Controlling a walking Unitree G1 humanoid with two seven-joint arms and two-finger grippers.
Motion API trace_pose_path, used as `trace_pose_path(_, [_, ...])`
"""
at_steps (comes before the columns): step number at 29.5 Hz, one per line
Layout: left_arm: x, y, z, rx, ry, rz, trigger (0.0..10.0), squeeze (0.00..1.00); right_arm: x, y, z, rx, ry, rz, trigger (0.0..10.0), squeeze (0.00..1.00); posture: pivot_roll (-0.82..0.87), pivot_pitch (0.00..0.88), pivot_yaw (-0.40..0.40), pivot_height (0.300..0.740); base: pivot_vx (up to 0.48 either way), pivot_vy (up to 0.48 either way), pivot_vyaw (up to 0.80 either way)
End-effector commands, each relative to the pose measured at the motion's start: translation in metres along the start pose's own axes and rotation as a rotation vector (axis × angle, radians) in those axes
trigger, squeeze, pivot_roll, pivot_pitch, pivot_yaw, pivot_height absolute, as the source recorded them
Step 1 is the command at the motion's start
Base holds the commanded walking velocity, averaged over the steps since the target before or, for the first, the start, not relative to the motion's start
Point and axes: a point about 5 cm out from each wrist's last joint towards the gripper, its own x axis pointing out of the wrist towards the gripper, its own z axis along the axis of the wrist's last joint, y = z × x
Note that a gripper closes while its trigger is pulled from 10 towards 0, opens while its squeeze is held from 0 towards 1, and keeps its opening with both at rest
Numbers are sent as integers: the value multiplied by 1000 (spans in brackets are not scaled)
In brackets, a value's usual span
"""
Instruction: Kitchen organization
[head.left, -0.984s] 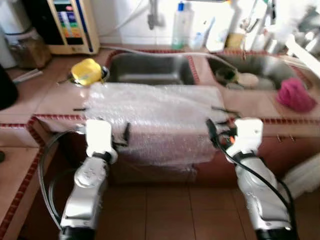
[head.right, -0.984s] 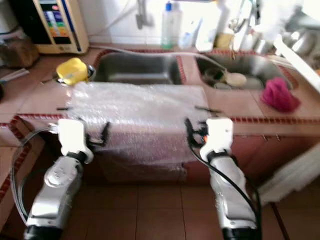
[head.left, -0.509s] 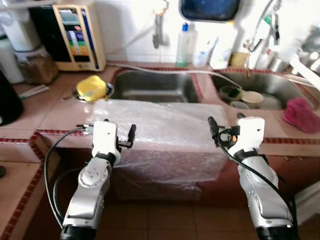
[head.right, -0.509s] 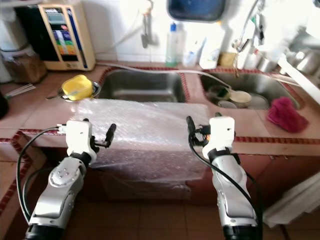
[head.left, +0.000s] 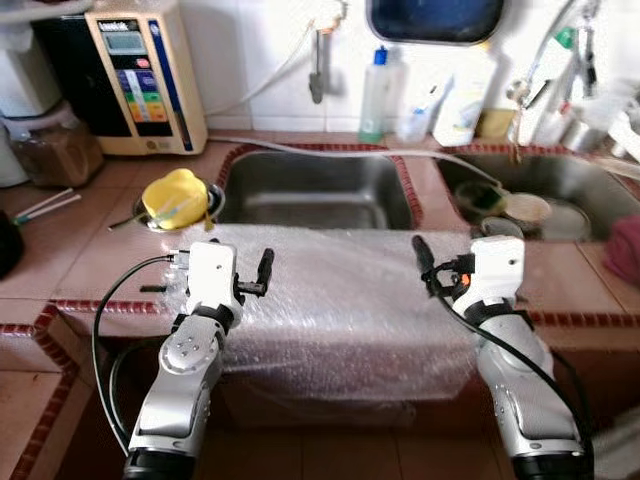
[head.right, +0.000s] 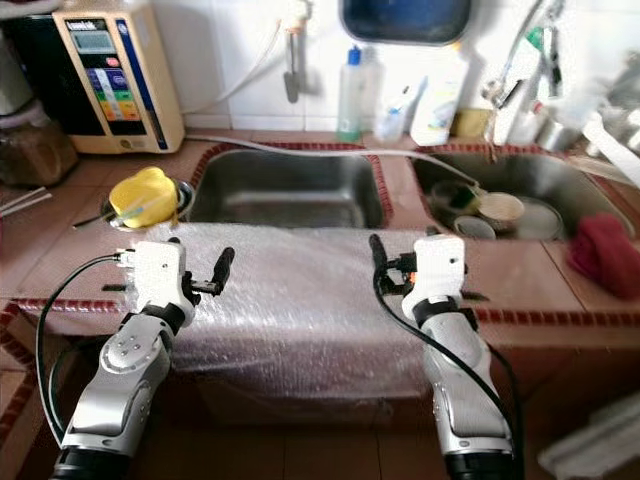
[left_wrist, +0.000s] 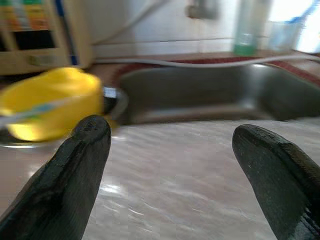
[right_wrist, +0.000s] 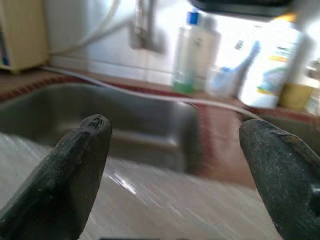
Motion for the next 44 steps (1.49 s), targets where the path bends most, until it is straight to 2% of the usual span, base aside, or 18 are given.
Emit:
trace_pose_path(1, [0,6,0,9,5,20,10000,0,3,7,3,8,-11,18,10000,0,15,0,0,740,371,0,0])
trace_pose_path(5, [-1,6,2,13,-4,25,10000,0,3,7,3,5,-15,19,10000,0,15,0,-2,740,334,0,0])
trace_pose_path(10, [-4,2,17,68,-115,9,10000,0,2,6,9,-14,-45,19,10000,0,14,0,-3,740,0,0,0])
trace_pose_path(15, [-5,5,20,66,-132,43,10000,0,2,6,10,-14,-46,18,10000,0,13,0,-4,740,0,0,0])
trace_pose_path(17, [-4,16,24,88,-153,133,10000,0,3,7,12,-5,-50,30,10000,0,14,0,-7,740,0,0,0])
trace_pose_path(21, [-3,30,28,96,-173,231,10000,0,2,14,20,4,-73,91,10000,0,12,0,-9,740,0,0,0])
trace_pose_path(29, [-1,45,20,74,-122,301,10000,0,-4,21,25,2,-62,218,10000,0,2,0,-11,740,0,0,0])
trace_pose_path(34, [2,37,9,32,-78,248,10000,0,-10,32,19,30,-13,321,10000,0,-5,0,-11,740,0,0,0])
trace_pose_path(40, [6,25,11,25,-90,204,10000,0,-12,37,19,24,-17,322,10000,0,-5,0,-9,740,0,0,259])
trace_pose_path(44, [6,19,15,63,-113,170,10000,0,-12,35,18,29,-9,311,10000,0,-3,0,-7,740,0,0,381])
